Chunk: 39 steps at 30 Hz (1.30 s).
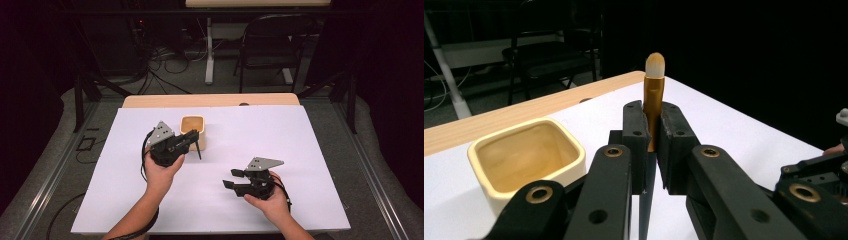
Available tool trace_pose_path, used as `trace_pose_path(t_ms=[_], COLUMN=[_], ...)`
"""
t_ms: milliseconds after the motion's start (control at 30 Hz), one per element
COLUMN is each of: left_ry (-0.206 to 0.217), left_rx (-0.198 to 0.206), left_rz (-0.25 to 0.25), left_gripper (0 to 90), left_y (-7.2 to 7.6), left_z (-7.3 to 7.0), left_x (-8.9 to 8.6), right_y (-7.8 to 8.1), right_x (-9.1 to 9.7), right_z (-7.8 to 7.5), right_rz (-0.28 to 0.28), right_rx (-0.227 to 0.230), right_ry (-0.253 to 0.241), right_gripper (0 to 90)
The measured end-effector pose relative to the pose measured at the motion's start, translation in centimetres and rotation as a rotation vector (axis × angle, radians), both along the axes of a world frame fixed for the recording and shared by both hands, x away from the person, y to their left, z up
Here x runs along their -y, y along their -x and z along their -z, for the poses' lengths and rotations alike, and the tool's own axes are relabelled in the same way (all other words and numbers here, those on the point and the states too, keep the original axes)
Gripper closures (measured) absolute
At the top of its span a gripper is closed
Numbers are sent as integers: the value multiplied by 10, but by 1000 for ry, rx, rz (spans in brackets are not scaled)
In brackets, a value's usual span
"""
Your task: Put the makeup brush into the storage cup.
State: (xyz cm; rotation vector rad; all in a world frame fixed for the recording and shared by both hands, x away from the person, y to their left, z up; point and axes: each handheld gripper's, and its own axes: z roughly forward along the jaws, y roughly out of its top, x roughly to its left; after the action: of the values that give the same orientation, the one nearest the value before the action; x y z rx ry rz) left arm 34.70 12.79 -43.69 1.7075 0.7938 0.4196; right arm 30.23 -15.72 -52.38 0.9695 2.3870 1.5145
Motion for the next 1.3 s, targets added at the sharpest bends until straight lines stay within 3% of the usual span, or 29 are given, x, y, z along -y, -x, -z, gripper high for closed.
trace_pose_path(t_ms=[500,833,1300], left_ry=[-11,-14,-17], left_rx=[11,19,27], left_rz=[-4,-15,-71], left_gripper=[835,835,835], left_y=[-13,-21,-38], left_z=[-23,-32,-39], left_x=[1,1,0], right_y=[-1,-1,-1], right_x=[1,2,1], right_z=[0,0,2], right_rz=[7,11,9], right_rx=[0,5,2], right_ry=[-10,-13,-9], right_gripper=[466,466,466])
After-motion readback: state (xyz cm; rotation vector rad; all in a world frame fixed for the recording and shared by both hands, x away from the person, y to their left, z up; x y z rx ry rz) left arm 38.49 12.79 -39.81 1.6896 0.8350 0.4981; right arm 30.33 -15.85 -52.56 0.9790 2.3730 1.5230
